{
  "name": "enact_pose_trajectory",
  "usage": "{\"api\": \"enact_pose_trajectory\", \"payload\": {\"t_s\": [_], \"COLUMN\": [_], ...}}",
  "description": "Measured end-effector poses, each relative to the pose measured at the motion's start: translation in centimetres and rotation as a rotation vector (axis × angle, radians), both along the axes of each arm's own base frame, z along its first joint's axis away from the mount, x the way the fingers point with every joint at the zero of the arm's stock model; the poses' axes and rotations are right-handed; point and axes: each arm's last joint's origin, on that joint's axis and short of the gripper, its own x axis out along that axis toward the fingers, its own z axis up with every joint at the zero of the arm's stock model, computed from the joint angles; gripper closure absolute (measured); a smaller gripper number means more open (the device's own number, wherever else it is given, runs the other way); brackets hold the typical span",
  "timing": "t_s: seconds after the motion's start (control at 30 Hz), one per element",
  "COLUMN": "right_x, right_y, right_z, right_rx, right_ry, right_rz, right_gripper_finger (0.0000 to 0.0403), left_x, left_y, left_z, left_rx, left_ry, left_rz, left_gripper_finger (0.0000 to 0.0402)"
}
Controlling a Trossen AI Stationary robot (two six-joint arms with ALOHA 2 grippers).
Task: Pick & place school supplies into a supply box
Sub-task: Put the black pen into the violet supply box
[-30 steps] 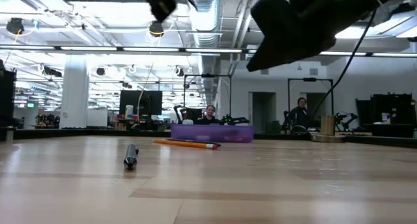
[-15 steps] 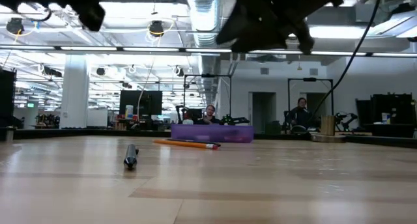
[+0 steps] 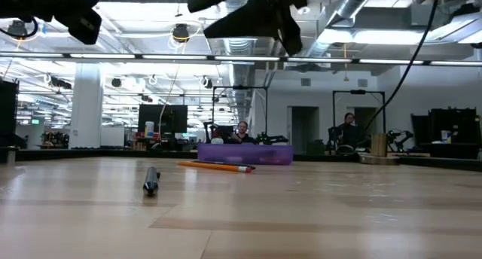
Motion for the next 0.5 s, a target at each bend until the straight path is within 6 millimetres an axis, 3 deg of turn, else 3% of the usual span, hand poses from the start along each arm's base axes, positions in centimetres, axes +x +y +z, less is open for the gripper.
{"api": "enact_pose_trajectory", "payload": {"t_s": [0.27,0.4,0.5], "right_x": [0.6,1.5,3.5], "right_y": [0.8,1.6,2.5], "right_z": [2.8,2.5,2.3], "right_rx": [-0.012,-0.003,0.011], "right_ry": [0.027,0.056,0.068], "right_rz": [-0.006,-0.015,-0.006], "right_gripper_finger": [0.0249,0.0249,0.0249], "left_x": [0.0,-0.2,-0.3], "left_y": [-0.2,-0.4,-0.6], "left_z": [0.3,1.0,1.4], "left_rx": [-0.064,-0.168,-0.163], "left_ry": [-0.009,-0.042,-0.071], "left_rz": [-0.065,-0.14,-0.213], "left_gripper_finger": [0.0305,0.0305,0.0305]}}
